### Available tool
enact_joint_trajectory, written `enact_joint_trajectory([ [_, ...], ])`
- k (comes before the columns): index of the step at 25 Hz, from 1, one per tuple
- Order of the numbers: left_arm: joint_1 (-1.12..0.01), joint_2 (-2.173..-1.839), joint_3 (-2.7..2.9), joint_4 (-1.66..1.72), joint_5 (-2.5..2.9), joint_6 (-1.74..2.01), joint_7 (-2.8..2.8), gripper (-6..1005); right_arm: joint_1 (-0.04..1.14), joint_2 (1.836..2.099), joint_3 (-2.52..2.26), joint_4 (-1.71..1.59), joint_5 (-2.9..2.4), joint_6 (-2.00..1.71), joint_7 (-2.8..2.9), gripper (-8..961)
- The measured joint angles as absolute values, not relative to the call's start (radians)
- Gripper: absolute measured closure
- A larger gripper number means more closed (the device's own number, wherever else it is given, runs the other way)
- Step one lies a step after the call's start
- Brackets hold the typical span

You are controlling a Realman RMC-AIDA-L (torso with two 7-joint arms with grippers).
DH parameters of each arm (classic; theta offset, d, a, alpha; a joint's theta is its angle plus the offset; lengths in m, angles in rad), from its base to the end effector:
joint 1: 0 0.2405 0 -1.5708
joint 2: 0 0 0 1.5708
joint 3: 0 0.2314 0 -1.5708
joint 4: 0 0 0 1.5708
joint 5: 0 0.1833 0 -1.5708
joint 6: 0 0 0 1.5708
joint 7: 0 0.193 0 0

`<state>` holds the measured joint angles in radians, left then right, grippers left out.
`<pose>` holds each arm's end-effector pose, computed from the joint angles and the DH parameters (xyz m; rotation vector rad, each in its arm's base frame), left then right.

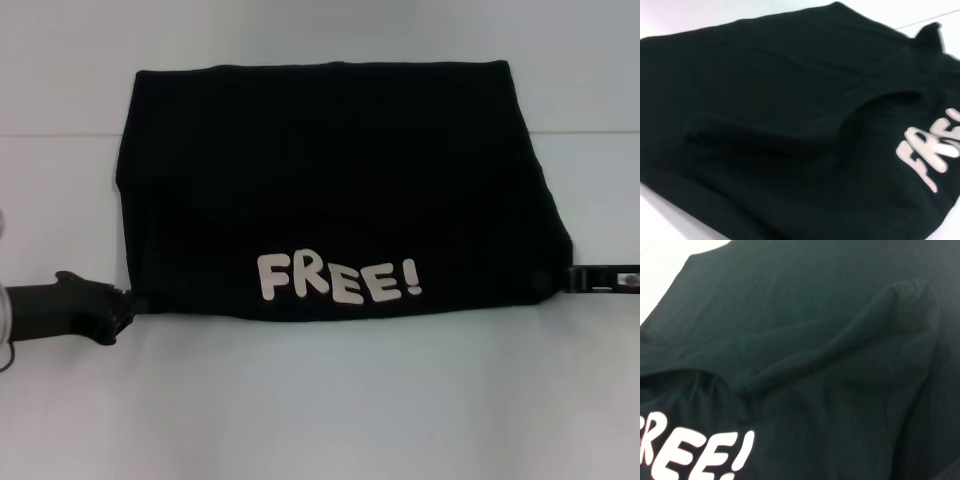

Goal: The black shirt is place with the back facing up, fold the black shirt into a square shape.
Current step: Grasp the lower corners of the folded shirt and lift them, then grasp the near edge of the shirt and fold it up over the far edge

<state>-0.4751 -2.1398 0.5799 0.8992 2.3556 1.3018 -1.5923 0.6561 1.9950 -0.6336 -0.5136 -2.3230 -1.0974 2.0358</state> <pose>-0.2902 0.3358 -0.0073 -2.4412 -0.8499 -0.1791 0.2904 0.3744 -0.0206 -2.2169 1.4281 0.2793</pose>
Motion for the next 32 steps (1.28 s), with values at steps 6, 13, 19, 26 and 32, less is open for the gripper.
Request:
enact_joint_trajectory([
  [6,-0.422,-2.153,0.577,1.020,2.374,1.470,-1.623,986,0.596,1.976,-0.532,-0.531,-2.310,-1.240,1.940,927],
  [13,-0.394,-2.158,0.531,1.065,2.386,1.664,-1.629,987,0.478,1.963,-0.471,-0.577,-2.311,-1.458,1.824,926],
  [19,-0.378,-2.136,0.393,1.070,2.396,1.905,-1.629,987,0.378,1.944,-0.465,-0.596,-2.318,-1.599,1.767,926],
  [26,-0.357,-2.132,0.332,1.068,2.442,2.015,-1.632,987,0.297,1.923,-0.443,-0.596,-2.320,-1.698,1.717,927],
  [32,-0.335,-2.146,0.340,1.053,2.494,2.031,-1.642,987,0.265,1.913,-0.437,-0.597,-2.322,-1.769,1.702,927],
])
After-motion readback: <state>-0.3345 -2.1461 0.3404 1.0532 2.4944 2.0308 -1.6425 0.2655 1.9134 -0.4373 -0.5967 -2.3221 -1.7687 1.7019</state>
